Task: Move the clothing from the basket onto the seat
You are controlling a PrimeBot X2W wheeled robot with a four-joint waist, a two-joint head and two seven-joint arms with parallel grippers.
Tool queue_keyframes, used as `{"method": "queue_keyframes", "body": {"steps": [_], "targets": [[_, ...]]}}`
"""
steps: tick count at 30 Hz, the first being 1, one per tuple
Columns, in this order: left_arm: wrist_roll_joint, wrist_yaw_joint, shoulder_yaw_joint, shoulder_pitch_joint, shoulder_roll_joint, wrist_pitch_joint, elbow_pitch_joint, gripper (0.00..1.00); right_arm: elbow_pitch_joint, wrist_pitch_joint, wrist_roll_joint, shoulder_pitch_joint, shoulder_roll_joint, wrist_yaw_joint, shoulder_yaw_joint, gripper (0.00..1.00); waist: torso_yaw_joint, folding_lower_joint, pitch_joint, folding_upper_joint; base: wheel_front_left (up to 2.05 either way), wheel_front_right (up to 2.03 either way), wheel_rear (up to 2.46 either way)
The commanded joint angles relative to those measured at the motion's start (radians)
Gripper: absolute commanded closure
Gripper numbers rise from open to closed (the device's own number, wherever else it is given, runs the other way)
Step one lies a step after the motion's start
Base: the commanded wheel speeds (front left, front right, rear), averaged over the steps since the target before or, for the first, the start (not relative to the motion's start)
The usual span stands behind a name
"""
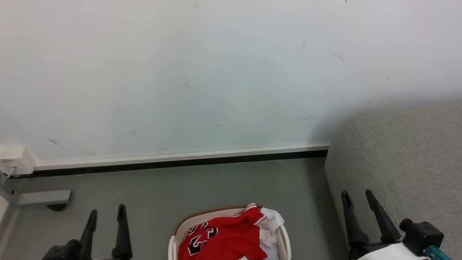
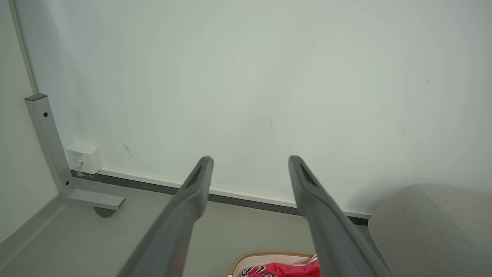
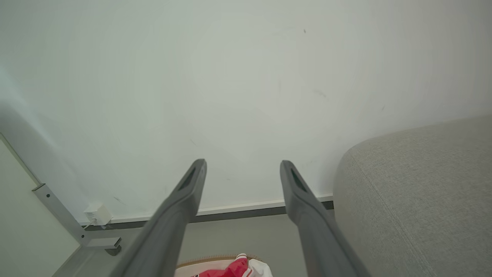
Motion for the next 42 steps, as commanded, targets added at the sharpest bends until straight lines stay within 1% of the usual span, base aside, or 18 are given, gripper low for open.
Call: {"method": "queue_keyframes", "body": {"steps": [1, 18, 26, 42], "targets": [[0.037, 0.003, 0.003, 0.011, 0.004, -0.012, -0.010, 0.00, -0.002, -0.010, -0.028, -0.021, 0.000, -0.002, 0.002, 0.00, -0.001, 0.0000, -0.001, 0.0000, 0.00, 0.00, 0.00], [0.168, 0.005, 0.002, 0.024, 0.003, -0.043, -0.013, 0.00, 0.021, -0.043, -0.107, -0.021, 0.005, -0.002, 0.021, 0.00, -0.009, 0.0000, -0.005, 0.0000, 0.00, 0.00, 0.00], [0.210, 0.005, 0.004, 0.027, 0.003, -0.053, -0.015, 0.00, 0.026, -0.054, -0.147, -0.019, 0.006, -0.002, 0.027, 0.00, -0.015, 0.0000, -0.008, 0.0000, 0.00, 0.00, 0.00], [0.201, 0.001, 0.004, 0.022, 0.002, -0.052, -0.008, 0.00, 0.043, -0.053, -0.124, -0.024, 0.006, -0.002, 0.019, 0.00, -0.017, 0.0000, -0.003, 0.0000, 0.00, 0.00, 0.00]]}}
